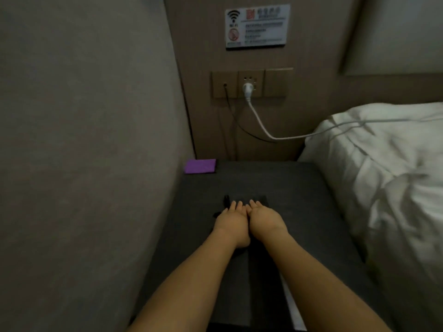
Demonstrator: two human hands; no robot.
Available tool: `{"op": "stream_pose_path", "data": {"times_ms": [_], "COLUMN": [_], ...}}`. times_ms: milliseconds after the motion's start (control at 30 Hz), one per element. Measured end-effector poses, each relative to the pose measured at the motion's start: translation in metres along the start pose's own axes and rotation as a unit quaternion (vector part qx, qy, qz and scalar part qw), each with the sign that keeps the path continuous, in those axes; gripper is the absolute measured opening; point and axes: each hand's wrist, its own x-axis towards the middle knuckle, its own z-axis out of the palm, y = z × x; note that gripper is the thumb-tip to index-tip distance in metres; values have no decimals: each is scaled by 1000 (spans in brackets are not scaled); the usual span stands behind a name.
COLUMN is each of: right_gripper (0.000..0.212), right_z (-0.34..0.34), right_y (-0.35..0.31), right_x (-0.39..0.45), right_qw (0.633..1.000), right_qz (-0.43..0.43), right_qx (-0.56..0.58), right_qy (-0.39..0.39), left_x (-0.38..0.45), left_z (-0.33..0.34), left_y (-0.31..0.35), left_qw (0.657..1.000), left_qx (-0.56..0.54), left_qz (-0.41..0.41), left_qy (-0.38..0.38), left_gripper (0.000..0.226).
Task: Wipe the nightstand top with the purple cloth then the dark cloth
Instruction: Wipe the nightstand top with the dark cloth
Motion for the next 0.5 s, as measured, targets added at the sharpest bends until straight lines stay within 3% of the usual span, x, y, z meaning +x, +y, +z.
{"op": "stream_pose_path", "data": {"times_ms": [300,500], "right_gripper": [54,55], "right_z": [-4,-4], "right_y": [146,160], "right_x": [-43,-47], "right_qw": [993,992], "right_qz": [119,124], "right_qx": [-3,2], "right_qy": [6,17], "left_x": [63,70], "left_z": [-28,-33], "left_y": [140,156], "left_qw": [991,991], "left_qx": [81,77], "left_qz": [105,108], "left_qy": [-21,-28], "left_gripper": [91,87]}}
